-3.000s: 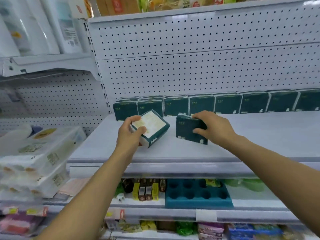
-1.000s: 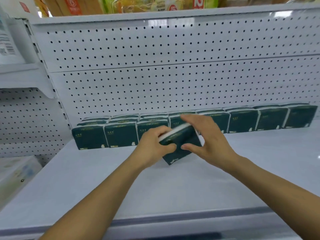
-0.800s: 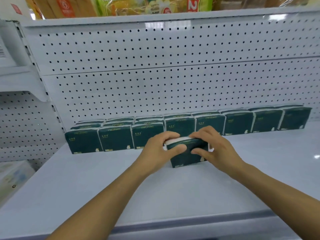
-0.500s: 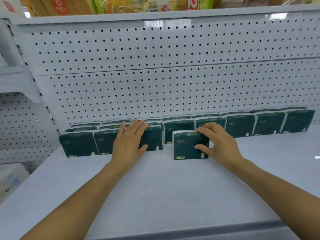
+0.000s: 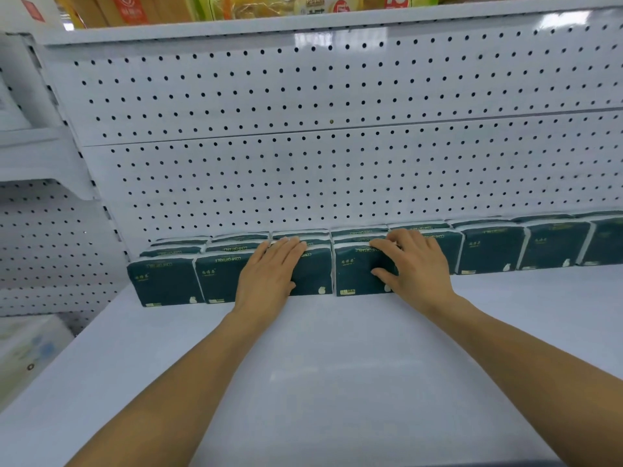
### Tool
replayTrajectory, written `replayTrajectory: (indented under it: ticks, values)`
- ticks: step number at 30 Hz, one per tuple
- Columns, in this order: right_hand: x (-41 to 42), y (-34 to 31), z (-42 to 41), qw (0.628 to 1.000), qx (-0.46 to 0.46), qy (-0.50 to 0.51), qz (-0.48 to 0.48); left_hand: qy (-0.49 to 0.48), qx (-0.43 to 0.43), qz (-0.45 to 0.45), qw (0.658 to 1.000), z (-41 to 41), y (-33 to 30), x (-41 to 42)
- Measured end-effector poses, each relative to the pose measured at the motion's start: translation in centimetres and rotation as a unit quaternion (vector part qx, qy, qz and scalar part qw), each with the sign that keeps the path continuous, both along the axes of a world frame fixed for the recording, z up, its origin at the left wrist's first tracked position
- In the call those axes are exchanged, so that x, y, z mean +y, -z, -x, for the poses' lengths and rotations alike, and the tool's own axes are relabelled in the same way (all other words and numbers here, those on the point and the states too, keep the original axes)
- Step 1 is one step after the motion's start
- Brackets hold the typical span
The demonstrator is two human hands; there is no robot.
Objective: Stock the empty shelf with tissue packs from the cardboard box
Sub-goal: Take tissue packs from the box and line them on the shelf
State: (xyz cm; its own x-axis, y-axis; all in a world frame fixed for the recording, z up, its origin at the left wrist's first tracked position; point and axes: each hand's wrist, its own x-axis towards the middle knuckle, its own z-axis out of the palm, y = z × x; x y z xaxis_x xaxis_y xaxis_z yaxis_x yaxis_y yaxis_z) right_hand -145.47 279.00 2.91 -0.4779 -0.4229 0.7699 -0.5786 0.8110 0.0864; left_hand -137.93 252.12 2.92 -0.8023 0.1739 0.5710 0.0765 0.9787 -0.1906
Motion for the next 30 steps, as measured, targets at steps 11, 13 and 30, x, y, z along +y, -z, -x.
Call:
replayTrajectory:
  ticks: [11,13,30]
  values:
    - [-1.1,0.0,-0.9,0.998,-0.017,0.064,0.006,-0.052,-0.066,-0.012,0.996,-0.9,-1.6,1.3]
    - [-1.4,-0.4,-1.8,0.996,-0.036,0.083,0.008,-0.063,-0.061,-0.027,0.996,-1.6,-2.1,1.9]
    - [-3.7,0.2,-21.6,0.987,-0.050,-0.146,0.034,-0.116,0.081,-0.140,0.980,-25.0,1.4,4.2]
